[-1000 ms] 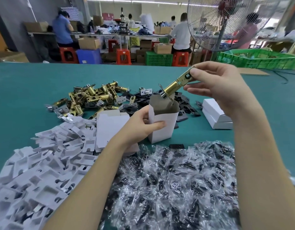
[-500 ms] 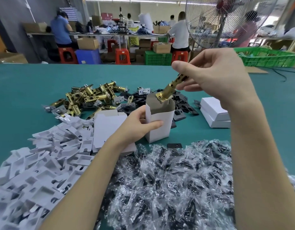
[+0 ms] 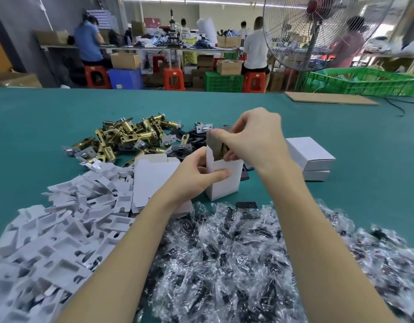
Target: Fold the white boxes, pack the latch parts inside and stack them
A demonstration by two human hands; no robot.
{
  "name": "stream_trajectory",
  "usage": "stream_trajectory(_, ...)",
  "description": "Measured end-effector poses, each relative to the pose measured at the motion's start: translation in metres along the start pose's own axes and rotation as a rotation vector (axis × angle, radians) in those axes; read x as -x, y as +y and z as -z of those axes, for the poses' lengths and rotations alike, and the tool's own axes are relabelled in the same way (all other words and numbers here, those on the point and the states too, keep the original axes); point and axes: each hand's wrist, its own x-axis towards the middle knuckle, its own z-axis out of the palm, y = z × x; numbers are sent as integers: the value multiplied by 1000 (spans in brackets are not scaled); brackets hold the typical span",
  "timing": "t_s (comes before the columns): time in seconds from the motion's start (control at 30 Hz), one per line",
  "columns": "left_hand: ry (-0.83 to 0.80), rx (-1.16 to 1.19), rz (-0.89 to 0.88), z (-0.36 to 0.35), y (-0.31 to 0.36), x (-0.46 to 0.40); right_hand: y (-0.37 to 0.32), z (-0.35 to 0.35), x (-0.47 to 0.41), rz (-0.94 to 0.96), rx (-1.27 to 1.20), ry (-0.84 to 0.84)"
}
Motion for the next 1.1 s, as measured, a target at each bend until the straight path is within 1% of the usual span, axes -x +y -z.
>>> stream_trajectory(0.13, 13, -6, 7, 1, -1, -1, -4, -14, 2, 11, 209, -57)
stream_trajectory(0.2, 19, -11, 7, 1, -1, -1, -5, -13, 1, 15, 260, -92)
stream_trajectory(0.27, 22, -22, 2, 1, -1, -1, -3, -9, -1, 32, 274, -166)
stream_trajectory(0.37, 19, -45, -2, 0, 0, 0, 2, -4, -1, 49, 281, -349)
stream_trajectory(0.47, 12, -68, 12, 1, 2, 2, 5, 3, -2, 75, 255, -415)
stream_trajectory(0.53, 6, -97, 41, 2, 5, 3, 6, 13, -3, 91, 175, -422)
stream_trajectory(0.6, -8, -138, 71, 3, 8, 4, 9, 24, -4, 74, 59, -370)
stream_trajectory(0.7, -20, -308, 77, 4, 9, 5, 21, 35, -9, 28, -58, -224)
stream_trajectory(0.77, -47, -405, 100, 3, 9, 6, 33, 38, -11, -34, -57, -232)
stream_trajectory(0.8, -64, -435, 117, 2, 8, 6, 40, 38, -12, -63, -13, -285)
stream_trajectory(0.83, -76, -459, 133, 1, 8, 6, 48, 38, -13, -94, 30, -377)
stream_trajectory(0.93, -63, -492, 146, -4, 7, 6, 66, 27, -9, -176, 73, -748)
stream_trajectory(0.97, -52, -486, 143, -4, 6, 6, 70, 19, -6, -183, 78, -832)
stream_trajectory(1.0, -43, -480, 139, -4, 5, 6, 73, 11, -4, -173, 70, -867)
stream_trajectory(1.03, -34, -479, 132, -5, 4, 6, 76, 2, -2, -157, 42, -850)
stream_trajectory(1.1, -31, -485, 104, -5, 4, 7, 80, -10, 0, -116, -16, -748)
